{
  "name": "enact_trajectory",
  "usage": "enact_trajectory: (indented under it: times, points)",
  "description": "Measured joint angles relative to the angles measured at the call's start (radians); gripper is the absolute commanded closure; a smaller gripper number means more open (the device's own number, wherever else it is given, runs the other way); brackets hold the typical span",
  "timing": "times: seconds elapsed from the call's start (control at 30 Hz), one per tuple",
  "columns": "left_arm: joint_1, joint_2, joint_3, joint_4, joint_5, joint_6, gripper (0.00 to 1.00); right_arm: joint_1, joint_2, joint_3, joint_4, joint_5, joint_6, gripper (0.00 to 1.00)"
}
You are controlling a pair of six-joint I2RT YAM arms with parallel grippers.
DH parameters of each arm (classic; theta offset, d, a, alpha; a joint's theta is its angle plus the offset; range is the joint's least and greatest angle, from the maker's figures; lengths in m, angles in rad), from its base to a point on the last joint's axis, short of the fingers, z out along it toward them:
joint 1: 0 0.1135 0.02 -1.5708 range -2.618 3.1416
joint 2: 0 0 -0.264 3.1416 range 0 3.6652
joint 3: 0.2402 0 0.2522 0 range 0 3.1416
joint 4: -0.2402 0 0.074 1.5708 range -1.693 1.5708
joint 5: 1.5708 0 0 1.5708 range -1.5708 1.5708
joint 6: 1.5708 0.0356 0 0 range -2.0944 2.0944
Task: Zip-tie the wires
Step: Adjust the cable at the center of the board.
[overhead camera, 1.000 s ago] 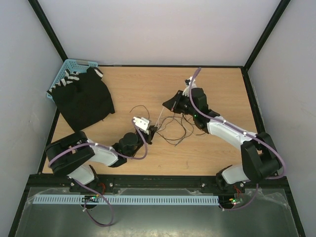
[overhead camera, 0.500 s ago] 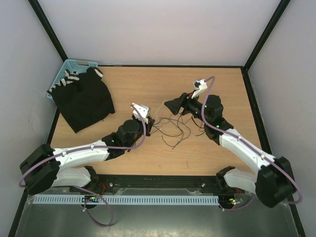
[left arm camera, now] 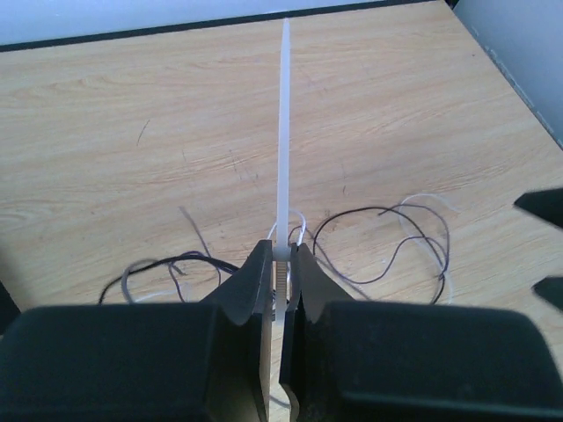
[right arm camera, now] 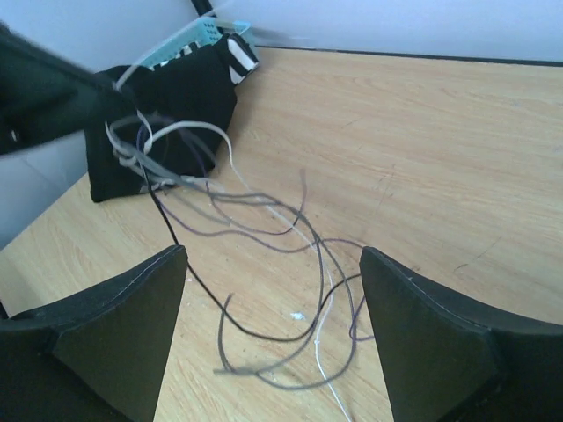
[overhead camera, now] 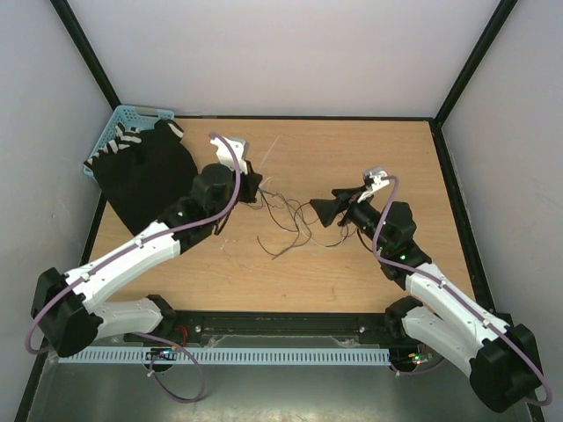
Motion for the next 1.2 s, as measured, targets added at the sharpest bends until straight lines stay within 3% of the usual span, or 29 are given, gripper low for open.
enact_trajectory:
  times: [0.17, 0.43, 0.83, 1.2]
  points:
    - [0.019, -0.008, 0.074, -0.101, 0.042, -0.022, 1.0, 0.0, -0.061, -0.111, 0.07, -0.042, -0.008, 0.1]
    - [0.019, -0.074, 0.031, -0.179, 0.063, -0.069, 1.0, 0.0, -0.08, -0.155, 0.156, -0.144, -0.043, 0.16]
    - [0.025, -0.058, -0.006, -0.202, 0.048, -0.095, 1.0, 0.046, 0.132, -0.165, 0.409, -0.338, -0.095, 0.28]
    - [0.027, -0.043, -0.022, -0.194, 0.047, -0.103, 1.0, 0.126, 0.212, -0.164, 0.481, -0.336, -0.24, 0.26]
